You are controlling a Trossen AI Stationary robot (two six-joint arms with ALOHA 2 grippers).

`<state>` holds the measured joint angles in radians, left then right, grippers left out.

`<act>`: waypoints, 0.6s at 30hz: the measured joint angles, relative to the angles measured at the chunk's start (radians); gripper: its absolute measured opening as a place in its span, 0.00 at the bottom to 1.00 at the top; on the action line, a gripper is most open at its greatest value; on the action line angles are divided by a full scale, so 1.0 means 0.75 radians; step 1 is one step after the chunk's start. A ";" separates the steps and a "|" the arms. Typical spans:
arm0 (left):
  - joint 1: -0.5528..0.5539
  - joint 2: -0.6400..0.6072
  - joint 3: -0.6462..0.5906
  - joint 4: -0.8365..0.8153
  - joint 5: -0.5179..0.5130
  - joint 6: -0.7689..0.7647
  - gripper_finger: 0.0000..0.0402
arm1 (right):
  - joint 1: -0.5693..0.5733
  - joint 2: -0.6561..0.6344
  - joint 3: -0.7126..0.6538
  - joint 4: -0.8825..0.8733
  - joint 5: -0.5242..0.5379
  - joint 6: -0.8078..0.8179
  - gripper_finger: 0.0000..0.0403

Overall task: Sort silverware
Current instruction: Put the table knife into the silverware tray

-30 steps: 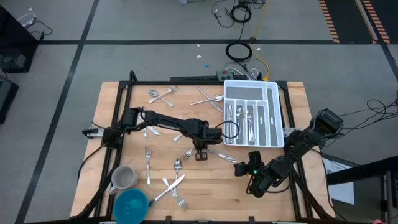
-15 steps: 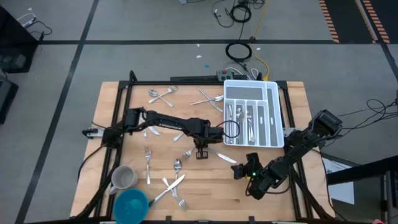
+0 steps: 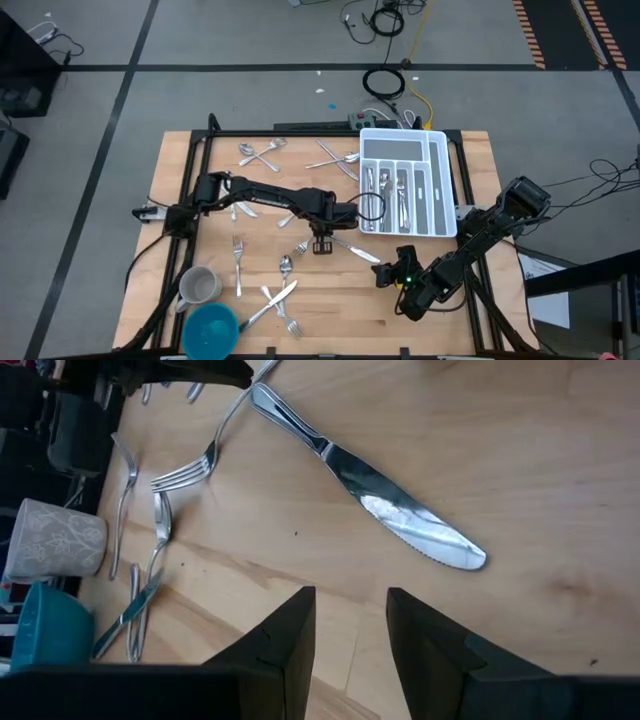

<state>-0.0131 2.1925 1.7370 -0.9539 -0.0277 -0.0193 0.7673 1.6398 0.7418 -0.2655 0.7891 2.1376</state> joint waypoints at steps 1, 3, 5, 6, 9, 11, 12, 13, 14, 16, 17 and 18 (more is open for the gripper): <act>0.003 0.000 -0.006 0.006 0.000 0.001 0.00 | 0.000 0.000 0.000 0.000 -0.001 0.001 0.29; 0.011 -0.003 -0.027 0.006 -0.001 0.004 0.00 | 0.000 0.000 0.000 0.000 -0.002 0.001 0.29; 0.016 -0.003 -0.055 0.000 0.006 0.004 0.00 | 0.000 0.000 0.000 0.000 -0.003 0.001 0.29; 0.018 -0.003 -0.067 -0.002 0.019 0.003 0.00 | 0.000 0.000 0.000 0.000 -0.004 0.001 0.29; 0.016 -0.003 -0.086 0.004 0.019 0.006 0.00 | 0.000 0.000 0.000 0.000 -0.005 -0.001 0.29; 0.015 -0.005 -0.099 0.032 0.007 0.008 0.00 | 0.000 0.000 0.000 0.000 -0.005 -0.001 0.29; 0.015 -0.007 -0.108 0.054 0.014 0.002 0.00 | 0.000 0.000 0.000 0.000 -0.004 -0.003 0.29; 0.016 -0.008 -0.114 0.075 0.026 0.001 0.00 | 0.000 0.000 0.000 0.000 -0.003 0.001 0.29; 0.016 -0.009 -0.121 0.089 0.034 0.000 0.00 | 0.000 0.000 0.000 -0.003 -0.003 0.014 0.29; 0.016 -0.011 -0.133 0.100 0.040 0.000 0.00 | 0.001 -0.001 0.000 -0.039 -0.008 0.067 0.29; 0.016 -0.013 -0.146 0.113 0.040 0.000 0.00 | 0.001 -0.001 0.000 -0.076 -0.011 0.118 0.29; 0.016 -0.015 -0.159 0.123 0.041 -0.002 0.00 | 0.001 -0.001 0.000 -0.115 -0.013 0.175 0.29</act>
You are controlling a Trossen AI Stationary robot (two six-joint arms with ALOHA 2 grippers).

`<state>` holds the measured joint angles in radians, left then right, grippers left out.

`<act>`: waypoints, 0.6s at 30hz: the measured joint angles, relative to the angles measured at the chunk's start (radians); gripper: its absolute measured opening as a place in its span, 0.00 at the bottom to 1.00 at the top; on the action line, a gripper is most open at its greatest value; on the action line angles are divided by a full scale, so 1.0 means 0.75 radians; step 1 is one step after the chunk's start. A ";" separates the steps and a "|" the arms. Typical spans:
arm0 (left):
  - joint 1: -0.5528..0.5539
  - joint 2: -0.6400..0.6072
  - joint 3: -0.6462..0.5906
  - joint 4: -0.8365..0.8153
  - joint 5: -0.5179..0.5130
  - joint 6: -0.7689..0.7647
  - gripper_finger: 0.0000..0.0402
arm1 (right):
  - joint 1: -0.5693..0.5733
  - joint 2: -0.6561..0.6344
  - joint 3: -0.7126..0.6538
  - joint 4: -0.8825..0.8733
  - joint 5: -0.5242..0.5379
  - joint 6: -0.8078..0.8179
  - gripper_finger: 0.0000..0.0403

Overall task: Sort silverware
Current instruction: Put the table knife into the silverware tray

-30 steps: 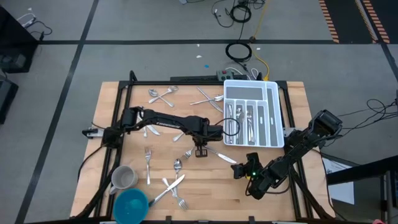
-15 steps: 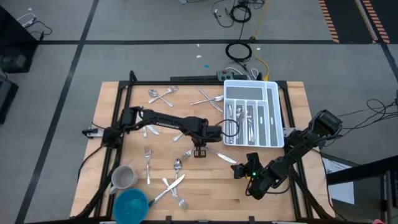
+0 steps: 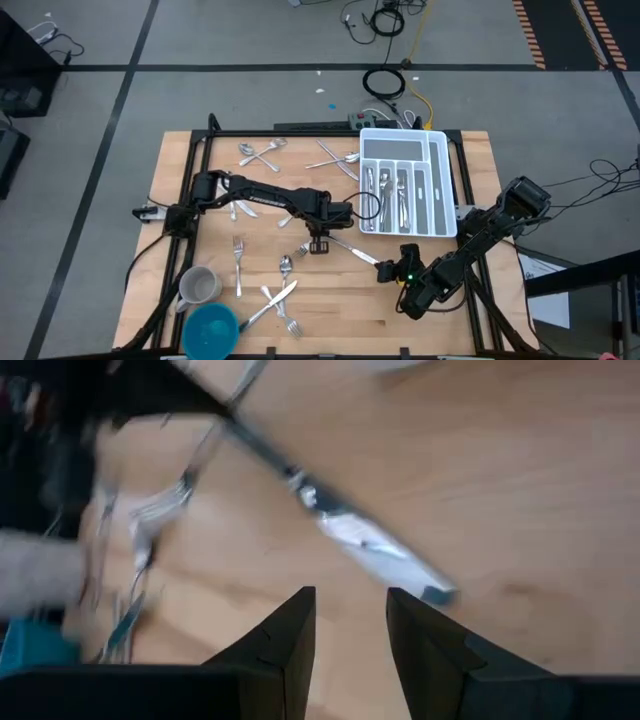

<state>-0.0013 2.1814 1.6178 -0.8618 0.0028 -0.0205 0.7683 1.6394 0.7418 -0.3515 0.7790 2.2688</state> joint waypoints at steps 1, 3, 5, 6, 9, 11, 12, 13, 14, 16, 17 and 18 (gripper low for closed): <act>0.000 0.000 -0.007 0.001 0.004 -0.004 0.00 | 0.005 0.000 0.000 -0.035 -0.012 0.046 0.29; 0.001 0.000 -0.017 0.006 0.019 -0.021 0.00 | 0.007 0.000 0.008 -0.126 -0.116 0.077 0.29; 0.003 0.001 -0.020 0.011 0.026 -0.025 0.00 | 0.004 0.000 0.027 -0.208 -0.271 0.062 0.29; 0.003 0.001 -0.021 0.017 0.025 -0.025 0.00 | 0.004 -0.001 0.031 -0.228 -0.331 0.051 0.29; 0.005 0.003 -0.023 0.037 0.030 -0.036 0.00 | 0.015 -0.001 0.035 -0.243 -0.370 0.046 0.29; 0.007 0.004 -0.023 0.042 0.045 -0.045 0.00 | 0.016 -0.001 0.035 -0.228 -0.313 0.061 0.29; 0.010 0.005 -0.023 0.048 0.057 -0.046 0.00 | 0.009 -0.001 0.036 -0.218 -0.284 0.061 0.29; 0.012 0.005 -0.024 0.051 0.065 -0.047 0.00 | 0.000 -0.001 0.036 -0.211 -0.262 0.061 0.29; 0.011 0.006 -0.024 0.057 0.066 -0.047 0.00 | -0.011 -0.001 0.036 -0.206 -0.241 0.061 0.29; 0.010 0.006 -0.024 0.067 0.067 -0.052 0.00 | -0.032 0.007 0.036 -0.191 -0.229 0.061 0.29; 0.010 0.006 -0.024 0.067 0.068 -0.058 0.00 | -0.040 0.015 0.036 -0.180 -0.230 0.061 0.29; 0.011 0.006 -0.024 0.068 0.069 -0.060 0.00 | -0.045 0.025 0.036 -0.168 -0.239 0.059 0.29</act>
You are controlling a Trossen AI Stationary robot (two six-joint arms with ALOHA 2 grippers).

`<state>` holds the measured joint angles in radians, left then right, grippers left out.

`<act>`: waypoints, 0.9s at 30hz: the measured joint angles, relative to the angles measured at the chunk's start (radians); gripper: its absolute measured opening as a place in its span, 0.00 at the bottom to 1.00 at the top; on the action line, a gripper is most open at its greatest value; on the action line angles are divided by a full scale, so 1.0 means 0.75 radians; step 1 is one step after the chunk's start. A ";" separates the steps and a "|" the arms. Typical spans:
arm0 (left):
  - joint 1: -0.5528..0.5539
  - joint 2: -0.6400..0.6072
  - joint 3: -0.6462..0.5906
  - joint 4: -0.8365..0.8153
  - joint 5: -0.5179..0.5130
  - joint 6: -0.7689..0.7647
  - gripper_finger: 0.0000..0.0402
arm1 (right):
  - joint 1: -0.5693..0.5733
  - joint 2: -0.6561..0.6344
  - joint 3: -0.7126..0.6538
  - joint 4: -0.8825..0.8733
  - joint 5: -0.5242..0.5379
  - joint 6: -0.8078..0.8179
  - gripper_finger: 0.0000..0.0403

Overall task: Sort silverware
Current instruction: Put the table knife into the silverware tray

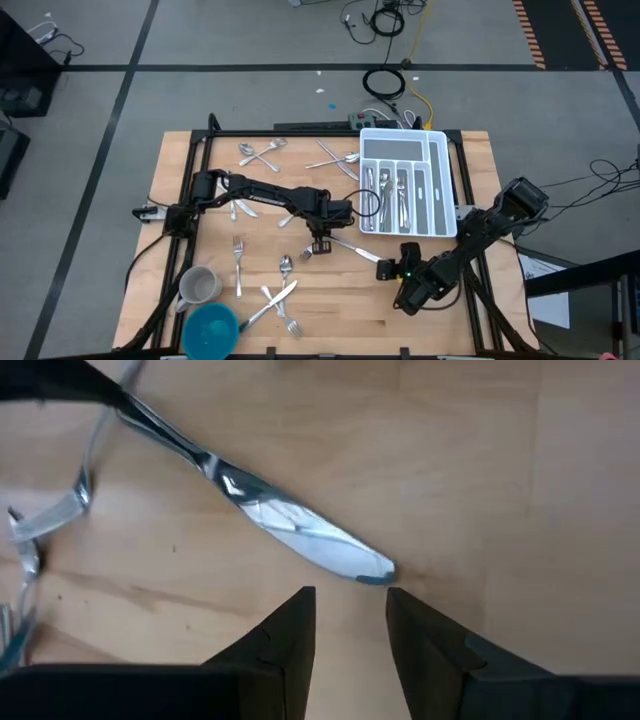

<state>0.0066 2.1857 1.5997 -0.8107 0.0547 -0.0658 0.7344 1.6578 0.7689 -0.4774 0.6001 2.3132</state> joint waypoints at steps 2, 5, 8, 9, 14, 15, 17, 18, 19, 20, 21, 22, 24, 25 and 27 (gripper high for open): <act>0.001 0.000 0.000 0.001 0.001 0.001 0.00 | -0.003 0.026 0.000 0.021 -0.014 0.004 0.29; 0.000 0.000 -0.002 0.008 0.000 0.001 0.00 | -0.008 0.058 0.001 0.058 -0.038 0.005 0.29; 0.000 0.000 -0.002 0.021 0.000 0.002 0.00 | -0.011 0.082 0.003 0.071 -0.029 0.007 0.29; 0.000 0.000 -0.002 0.026 0.000 0.003 0.00 | -0.020 0.085 0.004 0.071 -0.036 0.007 0.29; 0.000 0.000 -0.002 0.038 0.000 0.005 0.00 | -0.068 0.086 0.006 0.068 -0.058 0.001 0.29; 0.000 0.000 -0.002 0.038 0.000 0.012 0.00 | -0.073 0.087 0.006 0.066 -0.059 0.001 0.29; 0.000 0.000 -0.002 0.036 -0.001 0.025 0.00 | -0.076 0.087 0.006 0.064 -0.067 0.000 0.29; 0.000 0.000 -0.003 0.034 -0.001 0.026 0.00 | -0.075 0.087 0.006 0.063 -0.077 -0.002 0.29; 0.000 0.000 -0.008 0.036 -0.001 0.025 0.00 | -0.069 0.085 0.005 0.060 -0.088 -0.002 0.29; 0.002 0.000 -0.015 0.039 -0.001 0.026 0.00 | -0.060 0.082 0.004 0.058 -0.094 -0.001 0.29; 0.002 0.000 -0.025 0.046 -0.001 0.025 0.00 | -0.046 0.078 0.003 0.056 -0.098 0.002 0.29; 0.004 -0.001 -0.038 0.053 0.001 0.025 0.00 | -0.033 0.070 0.001 0.052 -0.098 0.006 0.29; 0.007 -0.004 -0.069 0.077 0.021 0.007 0.00 | -0.020 0.050 0.001 0.025 -0.099 0.021 0.29; 0.008 -0.006 -0.084 0.092 0.035 -0.003 0.00 | -0.021 0.034 0.000 0.009 -0.116 0.024 0.29; 0.009 -0.008 -0.093 0.099 0.054 -0.007 0.00 | -0.029 -0.004 -0.001 -0.049 -0.164 0.024 0.29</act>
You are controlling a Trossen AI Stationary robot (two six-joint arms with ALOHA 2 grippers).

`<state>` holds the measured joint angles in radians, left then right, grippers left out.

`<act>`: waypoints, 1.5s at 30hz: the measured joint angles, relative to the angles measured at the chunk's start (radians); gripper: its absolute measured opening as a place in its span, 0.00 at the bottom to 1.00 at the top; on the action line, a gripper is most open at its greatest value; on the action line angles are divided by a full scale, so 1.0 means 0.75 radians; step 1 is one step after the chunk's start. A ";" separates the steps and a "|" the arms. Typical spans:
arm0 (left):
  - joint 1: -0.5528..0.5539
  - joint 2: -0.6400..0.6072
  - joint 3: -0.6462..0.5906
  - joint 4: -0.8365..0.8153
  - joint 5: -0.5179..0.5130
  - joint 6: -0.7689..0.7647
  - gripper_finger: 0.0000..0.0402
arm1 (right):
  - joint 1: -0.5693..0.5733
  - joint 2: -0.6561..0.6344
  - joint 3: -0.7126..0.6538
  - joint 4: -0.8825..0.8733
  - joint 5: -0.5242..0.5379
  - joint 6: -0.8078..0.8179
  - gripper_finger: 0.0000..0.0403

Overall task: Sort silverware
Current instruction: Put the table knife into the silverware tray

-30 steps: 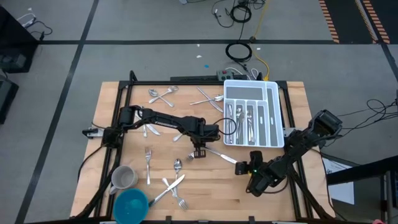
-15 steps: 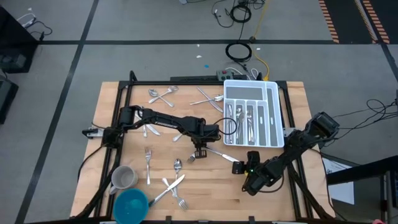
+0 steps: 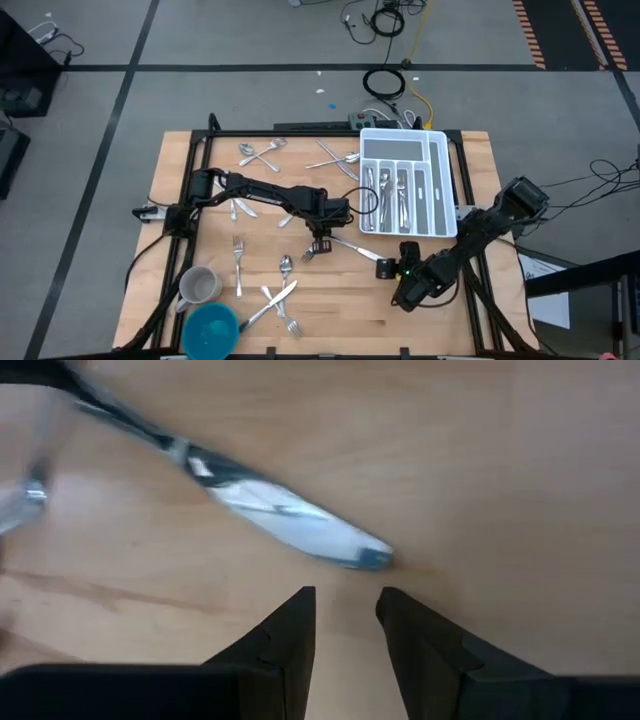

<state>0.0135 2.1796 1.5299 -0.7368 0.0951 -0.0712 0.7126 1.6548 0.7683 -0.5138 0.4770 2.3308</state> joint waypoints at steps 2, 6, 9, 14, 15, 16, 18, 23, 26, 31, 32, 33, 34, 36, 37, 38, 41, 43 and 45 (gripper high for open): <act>-0.001 0.000 -0.001 0.000 0.001 -0.001 0.00 | -0.008 -0.042 -0.001 -0.121 -0.069 -0.005 0.29; -0.001 0.000 -0.001 0.004 0.006 -0.013 0.00 | -0.024 -0.150 -0.009 -0.342 -0.099 -0.005 0.29; -0.001 0.000 -0.001 0.003 0.009 -0.025 0.00 | -0.060 -0.207 -0.011 -0.327 -0.018 -0.022 0.29; 0.001 0.000 -0.001 0.004 0.014 -0.018 0.00 | -0.070 -0.193 -0.042 -0.173 -0.018 -0.032 0.31; 0.002 0.000 -0.001 0.004 0.015 -0.011 0.00 | -0.066 -0.178 -0.055 -0.138 -0.023 -0.030 0.32; 0.001 0.000 -0.001 0.004 0.015 -0.004 0.00 | -0.065 -0.163 -0.067 -0.099 -0.023 -0.025 0.33; 0.001 0.000 -0.001 0.004 0.016 -0.002 0.00 | -0.067 -0.145 -0.080 -0.012 -0.023 -0.023 0.34; 0.001 0.000 -0.001 0.005 0.017 -0.001 0.00 | -0.070 -0.097 -0.088 0.082 -0.006 -0.026 0.38; 0.001 0.000 -0.002 0.012 0.017 -0.001 0.00 | -0.071 -0.083 -0.086 0.093 0.001 -0.026 0.38; 0.000 0.000 -0.002 0.017 0.017 0.000 0.00 | -0.095 -0.079 -0.084 0.102 0.002 -0.028 0.38; 0.000 0.000 -0.002 0.019 0.017 0.001 0.00 | -0.101 -0.079 -0.084 0.103 0.007 -0.031 0.38; 0.000 0.000 -0.002 0.019 0.017 0.001 0.00 | -0.109 -0.079 -0.084 0.105 0.009 -0.034 0.38; 0.000 0.000 -0.002 0.020 0.018 0.001 0.00 | -0.117 -0.079 -0.084 0.107 0.008 -0.038 0.38; 0.000 0.000 -0.003 0.021 0.017 0.002 0.00 | -0.136 -0.078 -0.083 0.110 0.008 -0.054 0.38; 0.000 0.000 -0.003 0.022 0.017 0.004 0.00 | -0.143 -0.078 -0.083 0.112 0.008 -0.060 0.38; 0.000 0.000 -0.003 0.023 0.017 0.006 0.00 | -0.149 -0.078 -0.083 0.115 0.007 -0.069 0.38; 0.000 0.000 -0.003 0.026 0.017 0.008 0.00 | -0.163 -0.078 -0.084 0.123 0.003 -0.093 0.38; 0.001 0.000 -0.004 0.031 0.017 0.008 0.00 | -0.165 -0.077 -0.084 0.125 0.006 -0.096 0.38; 0.001 0.000 -0.005 0.039 0.017 0.007 0.00 | -0.166 -0.077 -0.084 0.125 0.007 -0.096 0.38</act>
<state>0.0139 2.1796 1.5265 -0.7076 0.1078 -0.0660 0.5880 1.5970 0.7055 -0.4198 0.4821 2.2585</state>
